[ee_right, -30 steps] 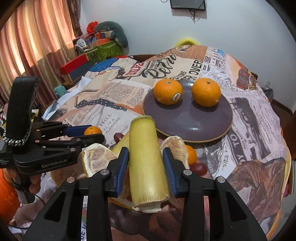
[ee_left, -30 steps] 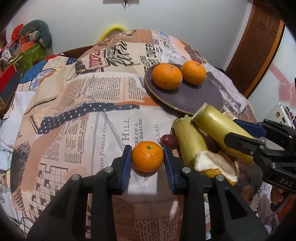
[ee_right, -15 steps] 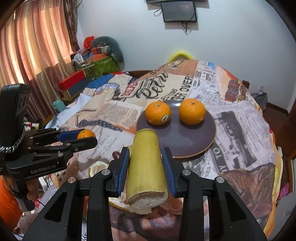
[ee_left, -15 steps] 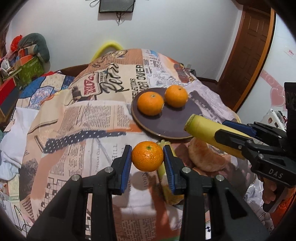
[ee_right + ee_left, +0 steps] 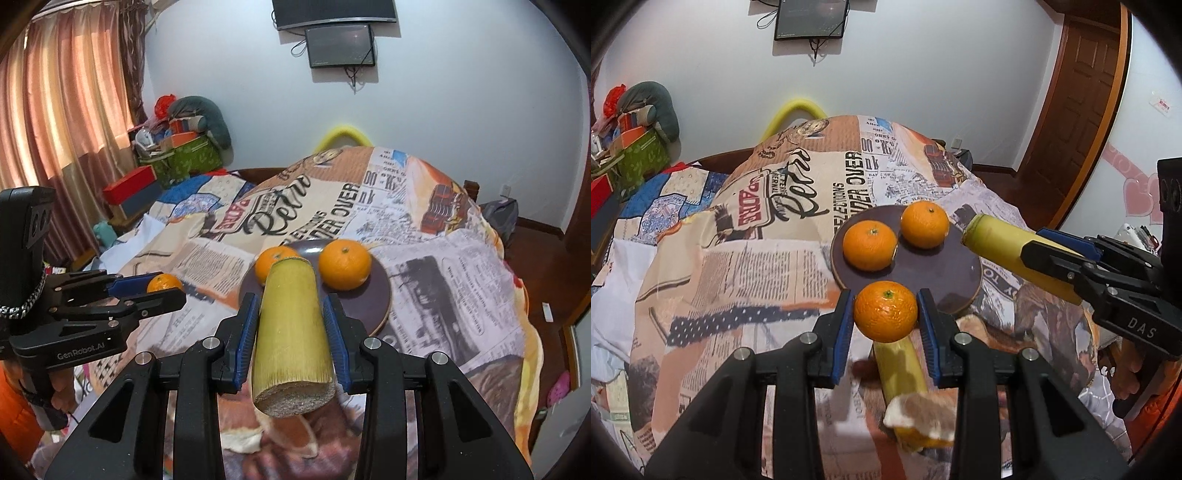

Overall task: Organize fruits
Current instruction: 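Place the mandarin and the yellow cylinder on the plate between the oranges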

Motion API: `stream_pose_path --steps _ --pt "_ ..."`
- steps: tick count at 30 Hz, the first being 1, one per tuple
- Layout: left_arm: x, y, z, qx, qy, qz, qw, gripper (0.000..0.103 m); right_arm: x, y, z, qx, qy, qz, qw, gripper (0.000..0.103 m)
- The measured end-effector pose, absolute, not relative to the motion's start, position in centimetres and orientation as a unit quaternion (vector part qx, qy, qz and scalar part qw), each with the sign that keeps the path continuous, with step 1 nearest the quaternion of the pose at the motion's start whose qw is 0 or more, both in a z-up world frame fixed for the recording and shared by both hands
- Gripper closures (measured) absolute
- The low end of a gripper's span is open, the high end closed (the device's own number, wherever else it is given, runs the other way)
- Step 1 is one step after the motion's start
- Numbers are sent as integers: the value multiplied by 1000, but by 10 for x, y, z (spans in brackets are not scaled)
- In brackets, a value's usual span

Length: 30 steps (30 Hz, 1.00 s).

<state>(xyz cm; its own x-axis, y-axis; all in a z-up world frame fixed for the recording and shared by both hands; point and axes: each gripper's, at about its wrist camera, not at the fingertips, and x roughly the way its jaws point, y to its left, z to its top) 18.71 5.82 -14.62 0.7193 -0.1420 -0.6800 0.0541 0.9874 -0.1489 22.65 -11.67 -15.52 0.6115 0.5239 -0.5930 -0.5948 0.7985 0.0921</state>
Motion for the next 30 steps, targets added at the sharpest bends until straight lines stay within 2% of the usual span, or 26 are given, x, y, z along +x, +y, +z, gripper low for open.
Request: stream_pose_path --steps 30 --pt "277 75 -192 -59 414 -49 907 69 312 -84 -189 -62 333 326 883 70"
